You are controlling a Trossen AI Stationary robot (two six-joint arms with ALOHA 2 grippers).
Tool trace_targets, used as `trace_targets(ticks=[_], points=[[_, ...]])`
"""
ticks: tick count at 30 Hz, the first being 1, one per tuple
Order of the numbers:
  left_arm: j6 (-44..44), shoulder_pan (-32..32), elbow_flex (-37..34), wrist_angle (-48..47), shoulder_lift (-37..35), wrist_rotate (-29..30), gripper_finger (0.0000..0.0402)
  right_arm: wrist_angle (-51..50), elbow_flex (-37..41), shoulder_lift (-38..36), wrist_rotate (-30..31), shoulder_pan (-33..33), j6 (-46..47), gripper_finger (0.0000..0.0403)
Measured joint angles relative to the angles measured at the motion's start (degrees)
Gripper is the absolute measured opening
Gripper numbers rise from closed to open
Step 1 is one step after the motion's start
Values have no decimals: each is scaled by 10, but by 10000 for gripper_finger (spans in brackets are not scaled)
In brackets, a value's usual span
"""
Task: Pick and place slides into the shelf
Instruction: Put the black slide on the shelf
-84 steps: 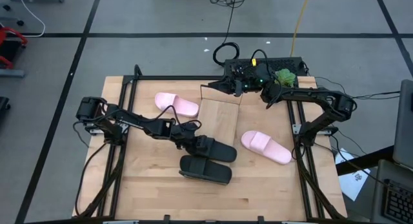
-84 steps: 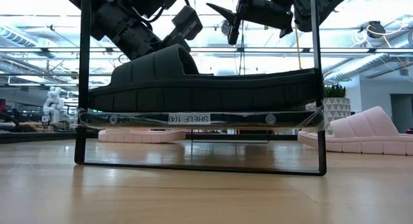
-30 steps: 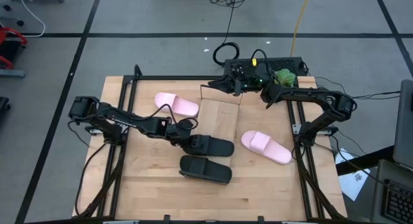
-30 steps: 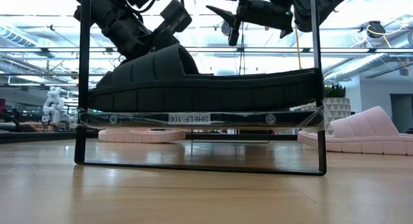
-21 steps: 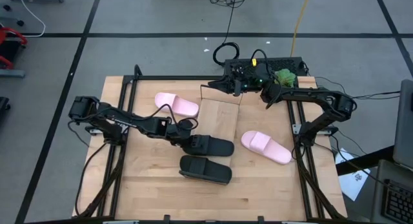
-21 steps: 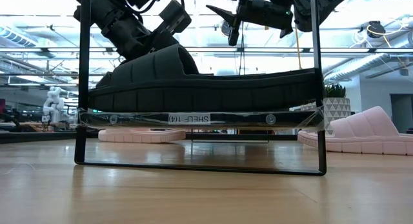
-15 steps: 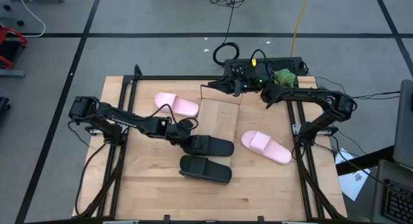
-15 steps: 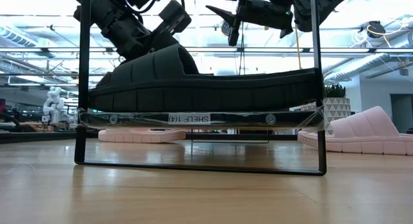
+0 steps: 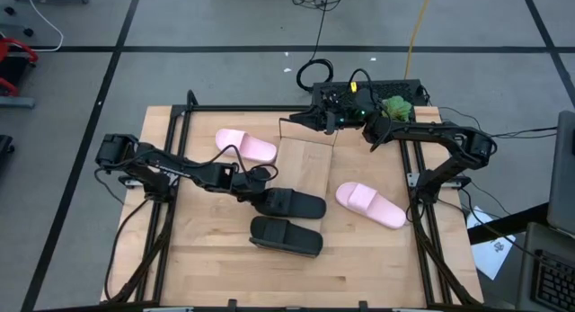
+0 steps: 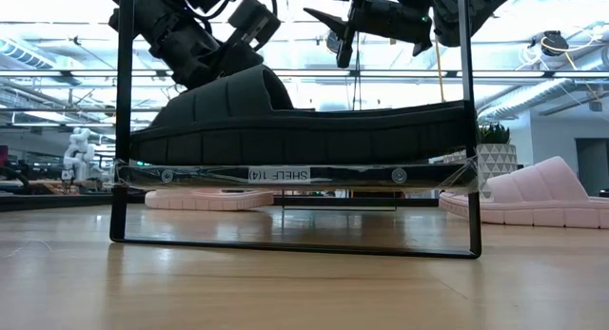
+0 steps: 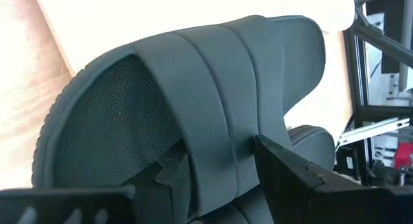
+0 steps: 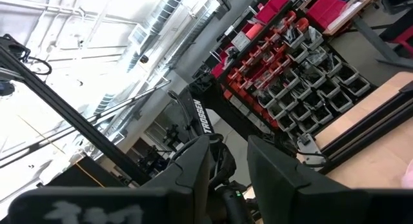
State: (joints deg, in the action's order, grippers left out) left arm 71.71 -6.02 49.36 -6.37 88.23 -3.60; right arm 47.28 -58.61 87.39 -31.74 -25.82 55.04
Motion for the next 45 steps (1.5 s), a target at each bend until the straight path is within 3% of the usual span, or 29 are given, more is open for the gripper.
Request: trace_targets(ticks=[17, 45], points=[[-58, 21, 0, 3, 0, -55, 154, -6, 0, 0, 1, 1, 0, 93], [-66, 23, 0, 0, 0, -55, 154, -8, 0, 0, 3, 1, 0, 93]])
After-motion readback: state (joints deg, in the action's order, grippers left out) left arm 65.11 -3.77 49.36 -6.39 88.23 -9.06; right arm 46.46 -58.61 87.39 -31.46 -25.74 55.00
